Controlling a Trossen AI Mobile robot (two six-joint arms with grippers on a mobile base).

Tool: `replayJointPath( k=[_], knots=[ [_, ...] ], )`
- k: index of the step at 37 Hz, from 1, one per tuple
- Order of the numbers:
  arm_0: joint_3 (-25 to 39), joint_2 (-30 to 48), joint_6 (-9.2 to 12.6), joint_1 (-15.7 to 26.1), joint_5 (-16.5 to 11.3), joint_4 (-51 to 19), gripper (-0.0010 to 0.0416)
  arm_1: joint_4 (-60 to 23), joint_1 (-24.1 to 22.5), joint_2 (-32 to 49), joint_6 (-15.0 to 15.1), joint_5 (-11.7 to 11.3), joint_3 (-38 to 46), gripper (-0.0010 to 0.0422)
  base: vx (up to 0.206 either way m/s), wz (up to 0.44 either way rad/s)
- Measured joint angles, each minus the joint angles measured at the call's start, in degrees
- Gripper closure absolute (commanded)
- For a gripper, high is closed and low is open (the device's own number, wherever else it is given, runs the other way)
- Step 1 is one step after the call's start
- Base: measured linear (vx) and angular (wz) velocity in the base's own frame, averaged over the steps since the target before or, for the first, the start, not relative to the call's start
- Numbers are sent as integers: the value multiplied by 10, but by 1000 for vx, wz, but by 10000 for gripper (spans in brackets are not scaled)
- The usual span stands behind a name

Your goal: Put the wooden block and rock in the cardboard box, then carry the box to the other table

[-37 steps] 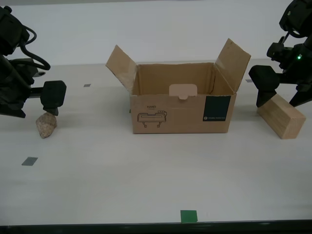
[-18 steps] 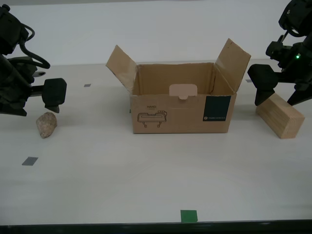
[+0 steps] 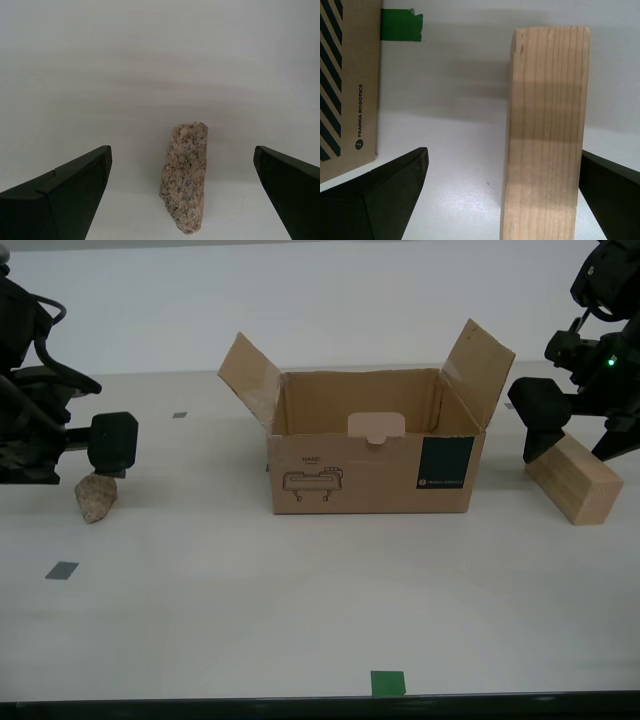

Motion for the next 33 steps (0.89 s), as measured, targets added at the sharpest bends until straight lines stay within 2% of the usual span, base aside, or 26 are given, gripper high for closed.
replayJointPath(
  k=[9,19,33],
  knots=[
    [0,0,-7,0,0,1,8,7,0,4,8,0,-1,23,0,0],
    [0,0,-8,0,0,2,8,-19,-1,104,14,-2,34,23,0,0],
    [0,0,-8,0,0,2,8,-21,-1,108,19,-2,40,23,0,0]
  ],
)
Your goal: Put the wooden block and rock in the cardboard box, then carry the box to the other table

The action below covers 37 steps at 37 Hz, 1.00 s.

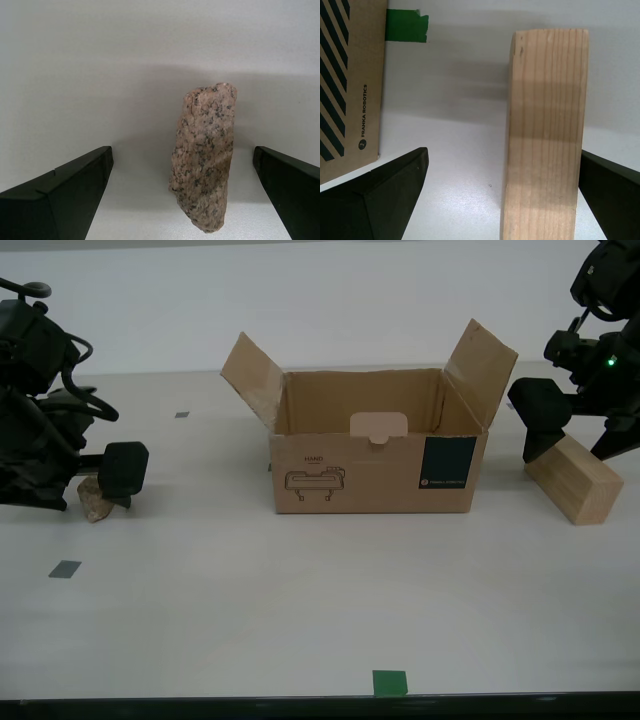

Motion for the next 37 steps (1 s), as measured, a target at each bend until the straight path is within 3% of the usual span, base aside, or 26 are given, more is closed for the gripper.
replayJointPath(
  k=[37],
  knots=[
    [-17,0,-3,1,0,17,7,3,0,0,-16,0,4,23,0,0]
  ],
)
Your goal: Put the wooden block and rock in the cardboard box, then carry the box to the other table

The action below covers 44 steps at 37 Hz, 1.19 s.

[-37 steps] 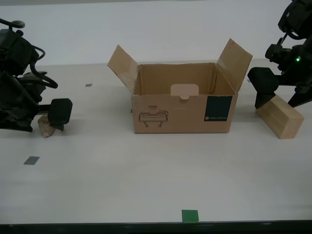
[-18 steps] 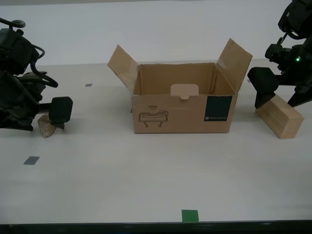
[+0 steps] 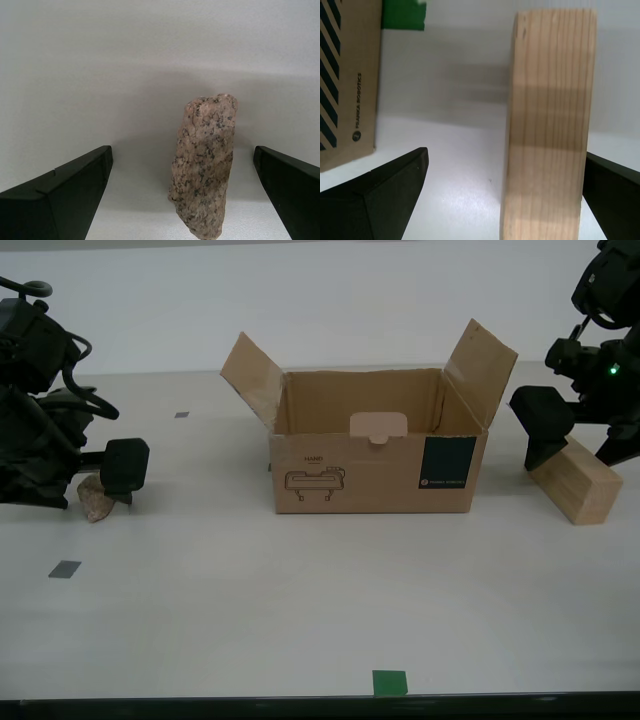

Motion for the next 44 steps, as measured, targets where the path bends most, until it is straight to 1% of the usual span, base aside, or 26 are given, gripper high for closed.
replayJointPath(
  k=[6,15,23,28,34,40,44],
  knots=[
    [-9,0,-1,0,3,41,7,0,0,0,0,0,0,23,0,0],
    [-26,0,-2,0,5,45,8,0,0,0,0,0,0,23,0,0],
    [-39,0,-4,0,8,64,8,0,0,0,0,0,0,23,0,0],
    [-40,0,-14,0,9,74,7,-1,0,0,0,0,1,23,0,0],
    [-50,0,-14,0,9,88,7,-1,0,0,0,0,2,23,0,0],
    [-63,0,-15,0,26,97,7,-1,0,0,0,0,2,23,0,0],
    [-76,0,-15,0,29,130,8,-2,0,0,0,0,2,23,0,0]
  ],
)
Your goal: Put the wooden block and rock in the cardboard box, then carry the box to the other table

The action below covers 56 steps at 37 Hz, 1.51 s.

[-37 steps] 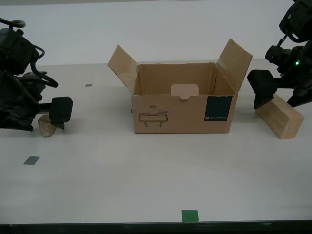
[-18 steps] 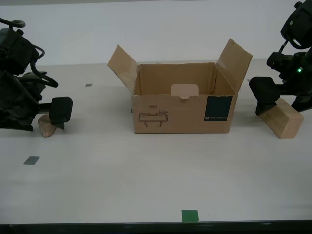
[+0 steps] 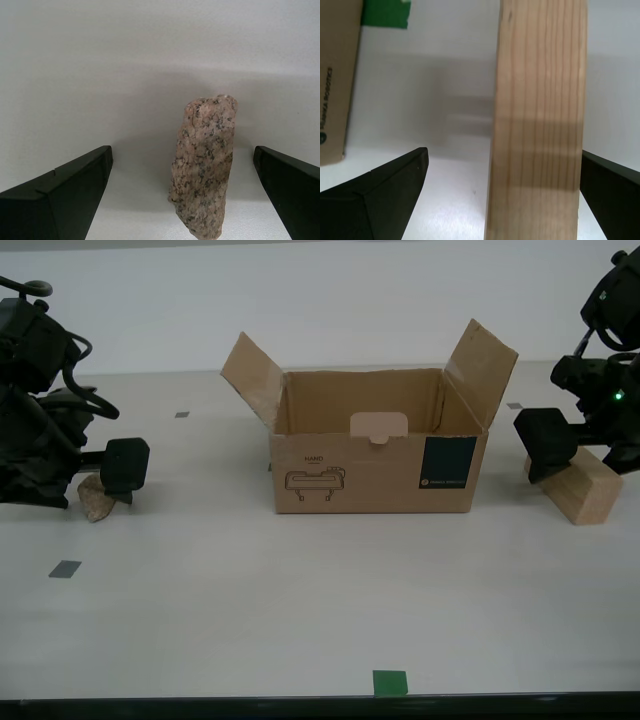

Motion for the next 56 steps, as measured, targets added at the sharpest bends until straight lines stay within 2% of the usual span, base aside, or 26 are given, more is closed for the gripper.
replayJointPath(
  k=[13,41,56],
  knots=[
    [-5,0,-10,0,1,16,7,0,0,0,0,1,0,23,0,0],
    [-6,0,-11,0,2,17,8,-8,0,0,-2,3,24,23,0,0],
    [-6,0,-10,0,1,17,21,-32,0,0,-11,-4,28,23,0,0]
  ],
)
